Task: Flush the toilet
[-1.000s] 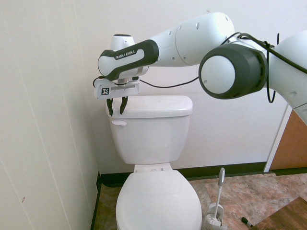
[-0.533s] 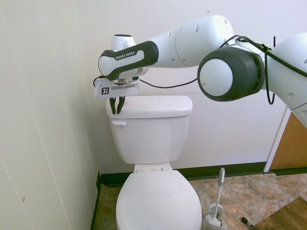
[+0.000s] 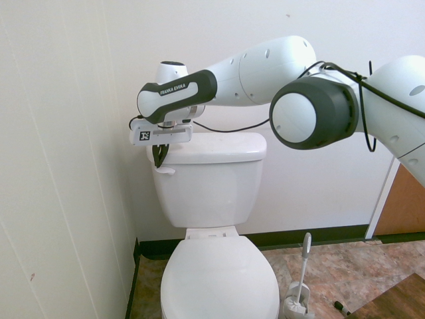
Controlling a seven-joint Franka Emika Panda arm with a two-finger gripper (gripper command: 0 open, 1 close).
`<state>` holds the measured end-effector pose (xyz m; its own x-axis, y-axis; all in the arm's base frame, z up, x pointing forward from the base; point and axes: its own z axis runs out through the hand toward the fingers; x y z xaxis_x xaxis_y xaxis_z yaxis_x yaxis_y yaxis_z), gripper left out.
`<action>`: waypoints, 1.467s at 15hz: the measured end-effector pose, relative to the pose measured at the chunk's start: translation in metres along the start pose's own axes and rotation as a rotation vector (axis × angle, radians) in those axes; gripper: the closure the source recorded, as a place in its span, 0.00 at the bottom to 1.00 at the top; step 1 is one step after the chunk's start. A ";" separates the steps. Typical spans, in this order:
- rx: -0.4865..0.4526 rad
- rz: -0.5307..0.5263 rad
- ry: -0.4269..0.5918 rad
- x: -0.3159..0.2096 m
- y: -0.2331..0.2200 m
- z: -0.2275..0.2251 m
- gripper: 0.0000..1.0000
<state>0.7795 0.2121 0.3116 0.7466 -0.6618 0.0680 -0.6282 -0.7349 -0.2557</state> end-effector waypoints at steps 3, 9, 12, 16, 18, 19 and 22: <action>-0.007 0.009 -0.010 0.000 0.005 0.018 1.00; -0.015 0.015 -0.013 0.001 0.009 0.029 1.00; -0.014 0.017 -0.013 0.001 0.008 0.027 1.00; -0.001 0.021 -0.006 0.001 0.005 0.011 1.00; 0.002 0.023 0.001 0.002 0.005 -0.004 1.00; -0.001 0.026 0.004 0.003 0.007 -0.012 1.00; -0.026 0.035 0.021 0.007 0.022 -0.036 1.00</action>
<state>0.7637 0.1860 0.3410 0.7191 -0.6903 0.0798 -0.6598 -0.7143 -0.2333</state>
